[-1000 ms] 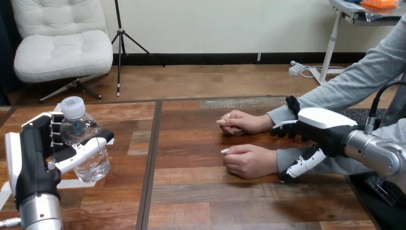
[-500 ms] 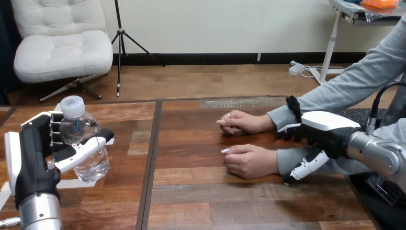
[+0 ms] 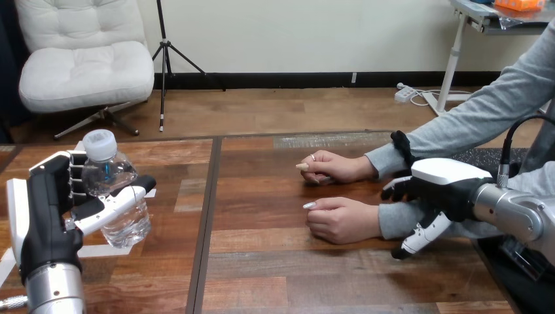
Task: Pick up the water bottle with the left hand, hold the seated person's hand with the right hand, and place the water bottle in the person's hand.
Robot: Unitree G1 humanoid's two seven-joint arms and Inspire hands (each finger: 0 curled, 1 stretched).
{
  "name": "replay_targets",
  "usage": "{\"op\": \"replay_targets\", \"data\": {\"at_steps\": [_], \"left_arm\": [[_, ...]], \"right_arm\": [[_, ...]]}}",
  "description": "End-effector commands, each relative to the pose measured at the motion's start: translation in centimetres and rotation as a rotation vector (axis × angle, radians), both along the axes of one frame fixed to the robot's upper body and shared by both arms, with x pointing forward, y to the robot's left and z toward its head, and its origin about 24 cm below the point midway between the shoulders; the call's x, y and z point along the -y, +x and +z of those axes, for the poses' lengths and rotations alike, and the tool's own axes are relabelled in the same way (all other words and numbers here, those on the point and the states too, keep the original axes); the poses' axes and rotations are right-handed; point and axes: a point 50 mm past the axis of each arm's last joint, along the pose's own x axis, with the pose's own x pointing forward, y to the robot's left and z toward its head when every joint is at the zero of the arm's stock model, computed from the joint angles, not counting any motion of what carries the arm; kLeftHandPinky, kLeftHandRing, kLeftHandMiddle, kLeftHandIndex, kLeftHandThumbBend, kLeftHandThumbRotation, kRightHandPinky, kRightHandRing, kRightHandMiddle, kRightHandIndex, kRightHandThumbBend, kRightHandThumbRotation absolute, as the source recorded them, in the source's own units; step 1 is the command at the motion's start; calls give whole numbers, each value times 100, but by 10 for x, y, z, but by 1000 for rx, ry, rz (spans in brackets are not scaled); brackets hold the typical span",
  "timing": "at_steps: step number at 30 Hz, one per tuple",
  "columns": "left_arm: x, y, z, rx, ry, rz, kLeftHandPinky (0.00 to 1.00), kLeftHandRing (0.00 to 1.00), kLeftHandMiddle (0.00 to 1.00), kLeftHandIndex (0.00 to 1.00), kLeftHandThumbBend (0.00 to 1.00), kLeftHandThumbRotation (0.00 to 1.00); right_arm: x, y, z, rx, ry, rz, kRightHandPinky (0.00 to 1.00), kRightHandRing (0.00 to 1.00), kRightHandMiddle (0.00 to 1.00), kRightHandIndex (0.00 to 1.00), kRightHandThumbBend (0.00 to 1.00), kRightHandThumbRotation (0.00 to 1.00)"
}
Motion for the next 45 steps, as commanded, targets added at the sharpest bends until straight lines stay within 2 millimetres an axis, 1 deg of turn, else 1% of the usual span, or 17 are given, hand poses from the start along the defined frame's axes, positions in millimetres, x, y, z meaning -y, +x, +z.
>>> {"op": "replay_targets", "data": {"at_steps": [1,21,29,36,45], "left_arm": [[6,8,29,137,43,-39,33,38,42,43,75,0],[6,7,28,131,45,-41,34,39,43,43,74,0],[5,7,28,128,33,-39,34,39,43,43,74,0],[5,7,29,132,47,-40,34,39,43,43,75,0],[4,6,29,134,44,-43,34,39,42,43,75,0]], "right_arm": [[-8,19,29,107,-15,10,69,82,84,85,100,44],[-18,21,18,145,-51,8,61,75,77,78,100,38],[-23,22,15,161,-62,20,58,70,74,74,98,34],[-30,23,12,202,-95,49,57,68,71,71,99,36],[-40,25,10,272,-106,73,55,63,66,67,100,35]]}}
